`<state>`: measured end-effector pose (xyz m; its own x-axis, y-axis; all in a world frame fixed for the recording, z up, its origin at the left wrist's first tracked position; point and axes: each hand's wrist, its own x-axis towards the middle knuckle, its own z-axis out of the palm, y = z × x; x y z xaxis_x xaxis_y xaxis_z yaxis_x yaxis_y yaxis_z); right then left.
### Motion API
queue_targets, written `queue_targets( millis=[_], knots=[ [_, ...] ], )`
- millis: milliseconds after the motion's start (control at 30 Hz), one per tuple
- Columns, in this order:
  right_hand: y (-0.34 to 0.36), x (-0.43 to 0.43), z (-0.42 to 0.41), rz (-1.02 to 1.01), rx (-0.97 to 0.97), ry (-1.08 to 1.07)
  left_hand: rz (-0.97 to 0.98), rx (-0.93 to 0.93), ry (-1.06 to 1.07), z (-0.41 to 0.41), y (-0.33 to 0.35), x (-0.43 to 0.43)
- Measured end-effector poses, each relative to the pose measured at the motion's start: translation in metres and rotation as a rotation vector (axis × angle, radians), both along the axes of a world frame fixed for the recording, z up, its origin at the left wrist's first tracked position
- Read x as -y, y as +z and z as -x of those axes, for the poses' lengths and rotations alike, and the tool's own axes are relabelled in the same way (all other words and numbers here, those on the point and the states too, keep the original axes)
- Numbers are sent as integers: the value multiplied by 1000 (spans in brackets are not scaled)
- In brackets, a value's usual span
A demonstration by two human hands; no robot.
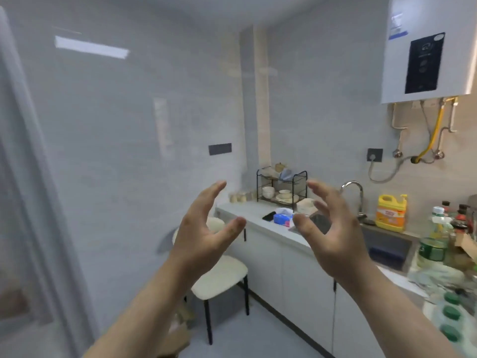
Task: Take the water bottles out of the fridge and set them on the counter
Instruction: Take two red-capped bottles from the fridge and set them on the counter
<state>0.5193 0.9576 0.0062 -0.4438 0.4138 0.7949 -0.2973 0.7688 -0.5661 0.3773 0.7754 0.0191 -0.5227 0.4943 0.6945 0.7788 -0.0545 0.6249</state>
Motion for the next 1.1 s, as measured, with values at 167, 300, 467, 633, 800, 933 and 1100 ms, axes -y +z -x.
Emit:
queue_targets(
  millis=[167, 300, 467, 633, 800, 933, 1100],
  knots=[
    [20, 96, 64, -59, -55, 292, -33, -36, 264, 10, 18, 128],
    [35, 183, 108, -108, -79, 516, -94, -37, 445, 13, 27, 227],
    [39, 289, 146, -130, -98, 704, -160, -58, 640, 13, 31, 337],
    [36, 387, 185, -149, -32, 786, -220, -75, 785, 32, 27, 446],
    [25, 467, 231, -86, -5, 815, -237, -56, 809, 66, 18, 534],
    [13, 518, 272, -4, 54, 775, -244, -23, 772, 105, 11, 586],
    [0, 562, 319, 70, 100, 714, -189, 22, 749, 164, 3, 625]
  ],
)
